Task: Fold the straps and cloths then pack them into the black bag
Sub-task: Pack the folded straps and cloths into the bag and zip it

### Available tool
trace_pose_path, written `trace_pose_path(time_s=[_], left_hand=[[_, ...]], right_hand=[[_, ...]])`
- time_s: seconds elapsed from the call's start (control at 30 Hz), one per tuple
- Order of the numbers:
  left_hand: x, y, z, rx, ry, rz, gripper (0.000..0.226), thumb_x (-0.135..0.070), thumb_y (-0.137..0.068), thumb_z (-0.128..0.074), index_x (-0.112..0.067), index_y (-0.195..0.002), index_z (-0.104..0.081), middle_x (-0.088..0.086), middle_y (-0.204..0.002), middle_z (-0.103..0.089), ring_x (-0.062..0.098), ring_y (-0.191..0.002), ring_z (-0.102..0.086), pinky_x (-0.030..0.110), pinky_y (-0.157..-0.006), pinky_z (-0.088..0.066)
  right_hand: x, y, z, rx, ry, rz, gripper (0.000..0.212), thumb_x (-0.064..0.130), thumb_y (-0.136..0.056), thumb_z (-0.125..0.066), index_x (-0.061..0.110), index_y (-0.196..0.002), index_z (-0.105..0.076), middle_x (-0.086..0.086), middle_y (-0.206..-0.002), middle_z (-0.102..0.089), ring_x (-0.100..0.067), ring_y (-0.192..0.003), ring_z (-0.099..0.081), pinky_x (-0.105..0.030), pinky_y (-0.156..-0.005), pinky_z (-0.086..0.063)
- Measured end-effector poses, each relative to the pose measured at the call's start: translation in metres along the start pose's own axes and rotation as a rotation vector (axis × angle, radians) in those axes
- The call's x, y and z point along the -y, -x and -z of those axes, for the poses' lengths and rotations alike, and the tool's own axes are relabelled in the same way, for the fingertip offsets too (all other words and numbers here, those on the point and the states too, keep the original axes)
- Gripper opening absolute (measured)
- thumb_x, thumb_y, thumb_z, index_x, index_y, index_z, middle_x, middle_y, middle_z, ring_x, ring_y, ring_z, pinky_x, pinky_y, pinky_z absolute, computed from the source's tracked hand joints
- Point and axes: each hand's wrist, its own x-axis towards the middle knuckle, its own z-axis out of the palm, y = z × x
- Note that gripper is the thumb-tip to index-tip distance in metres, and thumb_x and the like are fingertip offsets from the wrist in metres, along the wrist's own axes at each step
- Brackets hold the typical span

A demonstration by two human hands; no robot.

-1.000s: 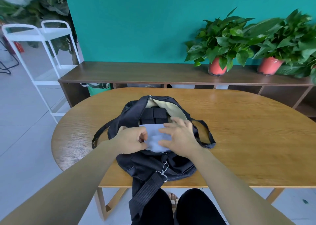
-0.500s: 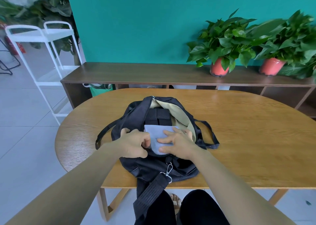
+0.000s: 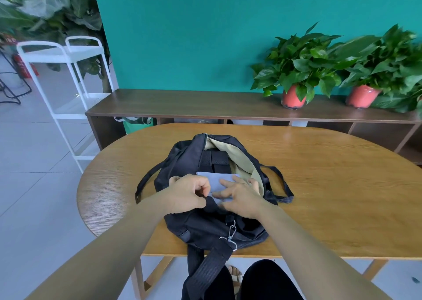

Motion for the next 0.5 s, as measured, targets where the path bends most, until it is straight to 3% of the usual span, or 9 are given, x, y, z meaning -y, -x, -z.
trace_pose_path(time_s=[0.07,0.17,0.23,0.3,0.37,0.43,0.5], left_hand=[[-0.001,0.0,0.001,-0.036,0.021,0.007,0.021,-0.007,-0.075,-0.057,-0.027,-0.071,-0.053,-0.01,-0.084,-0.063,0.005,-0.088,-0.052,0.028,-0.101,-0.017],[0.001,-0.006,0.007,-0.16,0.197,-0.026,0.011,-0.021,-0.066,-0.057,-0.03,-0.07,-0.063,-0.01,-0.086,-0.07,0.009,-0.091,-0.062,0.038,-0.099,-0.04],[0.003,-0.015,0.014,-0.292,0.234,-0.059,0.018,-0.014,-0.074,-0.06,-0.032,-0.073,-0.063,-0.009,-0.088,-0.069,0.013,-0.089,-0.064,0.041,-0.089,-0.049],[0.006,-0.025,0.021,-0.433,0.101,-0.067,0.026,-0.007,-0.084,-0.058,-0.032,-0.081,-0.062,-0.012,-0.104,-0.066,0.016,-0.102,-0.06,0.038,-0.093,-0.046],[0.011,-0.038,0.026,-0.492,-0.111,0.024,0.026,-0.01,-0.09,-0.055,-0.034,-0.095,-0.064,-0.011,-0.131,-0.051,0.016,-0.124,-0.044,0.037,-0.105,-0.028],[0.021,-0.049,0.03,-0.441,-0.206,0.169,0.031,-0.014,-0.094,-0.051,-0.036,-0.112,-0.062,-0.005,-0.149,-0.031,0.018,-0.136,-0.029,0.04,-0.11,-0.016],[0.031,-0.059,0.032,-0.37,-0.169,0.236,0.036,-0.013,-0.095,-0.048,-0.035,-0.122,-0.058,0.0,-0.153,-0.024,0.02,-0.138,-0.029,0.042,-0.111,-0.021]], right_hand=[[-0.001,-0.001,0.001,-0.033,-0.05,0.01,0.034,0.047,-0.088,-0.058,0.048,-0.122,-0.057,0.012,-0.154,-0.027,-0.013,-0.146,-0.001,-0.049,-0.113,0.009],[0.003,-0.004,0.007,-0.131,-0.177,0.006,0.035,0.048,-0.085,-0.062,0.042,-0.119,-0.061,0.01,-0.148,-0.039,-0.007,-0.144,-0.005,-0.046,-0.114,0.011],[0.004,-0.01,0.014,-0.155,-0.13,0.015,0.042,0.046,-0.086,-0.061,0.039,-0.127,-0.056,0.008,-0.149,-0.038,-0.006,-0.144,-0.005,-0.04,-0.114,0.01],[0.005,-0.017,0.021,-0.134,-0.031,0.026,0.05,0.045,-0.089,-0.057,0.039,-0.137,-0.045,0.006,-0.154,-0.028,-0.007,-0.145,-0.001,-0.039,-0.113,0.011],[0.007,-0.024,0.026,-0.084,0.004,0.02,0.06,0.046,-0.09,-0.055,0.038,-0.145,-0.032,0.003,-0.158,-0.017,-0.01,-0.146,0.004,-0.042,-0.114,0.013],[0.009,-0.032,0.028,-0.033,0.068,0.017,0.069,0.048,-0.091,-0.052,0.037,-0.15,-0.018,0.0,-0.16,-0.007,-0.015,-0.146,0.007,-0.045,-0.115,0.013],[0.012,-0.041,0.025,0.006,0.148,0.018,0.076,0.049,-0.091,-0.051,0.035,-0.151,-0.007,-0.002,-0.16,0.0,-0.019,-0.146,0.01,-0.048,-0.115,0.012]])
